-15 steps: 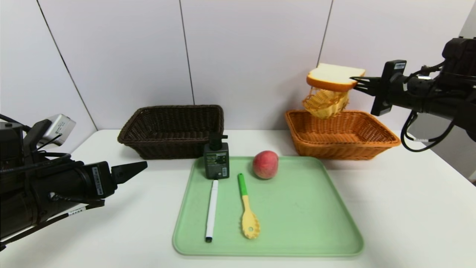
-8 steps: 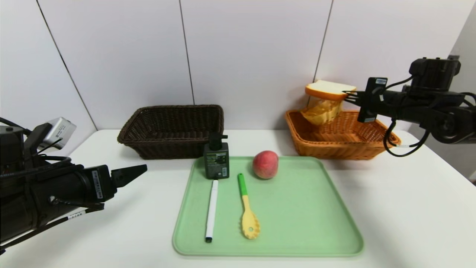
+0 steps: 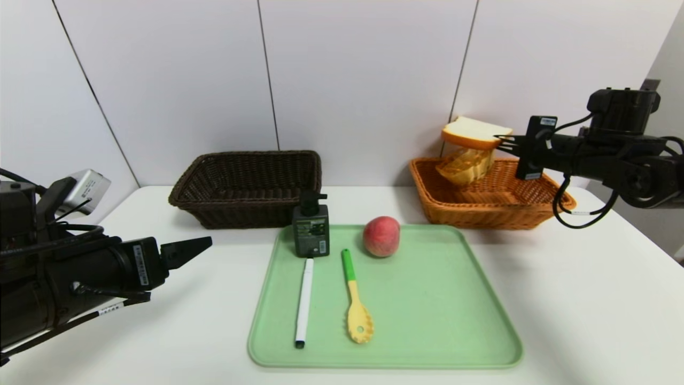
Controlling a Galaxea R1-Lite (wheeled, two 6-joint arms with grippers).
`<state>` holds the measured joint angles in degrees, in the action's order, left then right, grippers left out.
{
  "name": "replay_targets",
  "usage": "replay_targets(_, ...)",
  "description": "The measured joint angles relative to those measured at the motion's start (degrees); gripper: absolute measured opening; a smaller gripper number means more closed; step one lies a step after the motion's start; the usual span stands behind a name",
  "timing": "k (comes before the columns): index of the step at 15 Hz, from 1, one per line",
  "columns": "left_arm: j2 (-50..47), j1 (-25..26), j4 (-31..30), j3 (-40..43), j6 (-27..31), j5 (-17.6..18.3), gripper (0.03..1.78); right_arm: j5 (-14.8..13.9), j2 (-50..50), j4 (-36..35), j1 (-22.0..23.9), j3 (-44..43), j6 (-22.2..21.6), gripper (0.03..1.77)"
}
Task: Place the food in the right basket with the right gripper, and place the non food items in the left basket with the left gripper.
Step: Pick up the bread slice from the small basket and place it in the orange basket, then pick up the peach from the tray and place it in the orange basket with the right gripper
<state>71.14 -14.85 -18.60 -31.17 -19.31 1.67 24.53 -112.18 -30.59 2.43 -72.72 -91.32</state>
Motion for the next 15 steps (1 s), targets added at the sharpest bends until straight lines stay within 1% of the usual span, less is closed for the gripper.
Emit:
replay_targets(1,0.0,0.0,0.0,-0.02,0.02,-0.02,1.69,-0.06,0.16,0.24,-0.06,0.1,-0.02,0.15)
replay_targets(3,0.0,-0.02,0.0,-0.05,0.0,-0.02,1.69,0.06,0.46,-0.22,-0.06,0.56,0.06,0.51)
replay_targets(4,0.0,-0.02,0.0,-0.05,0.05,-0.05,1.69,0.13,0.6,-0.2,-0.06,0.69,0.11,0.64)
replay_targets(6,0.0,0.0,0.02,-0.09,0.07,0.0,1.69,0.06,0.82,-0.17,-0.06,0.84,0.15,0.89)
replay_targets(8,0.0,-0.02,0.0,-0.11,0.07,0.01,1.69,0.06,1.32,-0.06,-0.06,1.19,0.17,1.08)
replay_targets(11,-0.01,0.0,0.02,-0.07,0.02,0.0,1.69,0.05,2.86,0.0,-0.06,2.18,0.22,1.28)
replay_targets(15,-0.2,0.0,0.28,-1.66,0.32,-0.29,1.69,0.13,7.41,0.94,0.0,4.36,0.52,1.45)
